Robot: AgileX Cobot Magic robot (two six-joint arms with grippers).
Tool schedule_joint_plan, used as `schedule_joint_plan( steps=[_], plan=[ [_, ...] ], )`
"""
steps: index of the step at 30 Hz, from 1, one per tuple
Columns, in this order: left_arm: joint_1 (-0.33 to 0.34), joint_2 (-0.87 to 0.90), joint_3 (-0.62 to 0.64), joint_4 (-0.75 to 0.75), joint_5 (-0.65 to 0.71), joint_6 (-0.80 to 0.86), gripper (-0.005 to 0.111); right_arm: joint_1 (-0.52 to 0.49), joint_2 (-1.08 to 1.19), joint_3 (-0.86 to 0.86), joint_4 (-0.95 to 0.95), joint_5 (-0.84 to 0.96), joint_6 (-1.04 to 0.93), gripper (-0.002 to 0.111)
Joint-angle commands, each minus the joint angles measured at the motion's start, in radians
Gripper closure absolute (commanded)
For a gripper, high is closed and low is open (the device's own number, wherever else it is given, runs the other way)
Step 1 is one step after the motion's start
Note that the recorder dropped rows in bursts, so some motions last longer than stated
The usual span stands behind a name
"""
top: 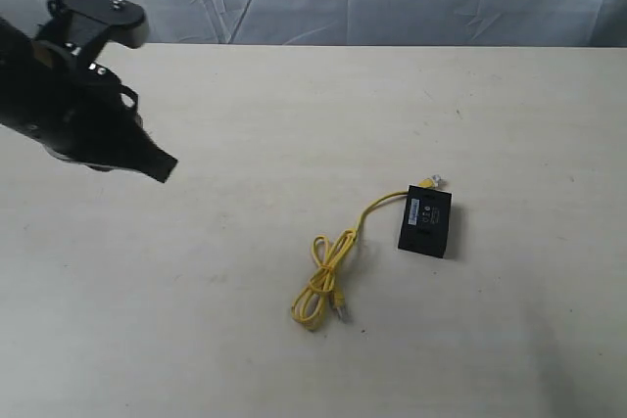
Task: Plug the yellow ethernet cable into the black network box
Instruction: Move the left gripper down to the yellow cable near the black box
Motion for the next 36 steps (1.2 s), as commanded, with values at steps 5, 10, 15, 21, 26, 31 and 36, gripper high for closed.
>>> schedule_joint_plan(
  steps=[5,10,15,21,26,31,36],
  plan=[
    [-0.184,0.103,-0.1,0.001,0.028,-0.002,0.107,0.0,-0.005,0.002,-0.001,-0.014,-0.001,0.108],
    [-0.239,0.234,-0.246,0.012,0.035,-0.002,0.107,0.0,-0.005,0.002,-0.001,-0.014,-0.001,0.108],
    [-0.294,0.409,-0.43,0.014,0.037,0.0,0.107,0.0,-0.005,0.002,-0.001,-0.014,-0.001,0.108],
    [-0.355,0.641,-0.684,0.002,0.097,0.005,0.107,0.0,-0.005,0.002,-0.001,-0.014,-0.001,0.108],
    [-0.371,0.787,-0.83,-0.015,0.16,0.074,0.107,0.0,-0.005,0.002,-0.001,-0.014,-0.001,0.108],
    [-0.371,0.888,-0.911,-0.044,0.189,0.204,0.107,0.0,-0.005,0.002,-0.001,-0.014,-0.001,0.108],
    [-0.369,0.949,-0.972,-0.042,0.217,0.236,0.107,0.0,-0.005,0.002,-0.001,-0.014,-0.001,0.108]
  ],
)
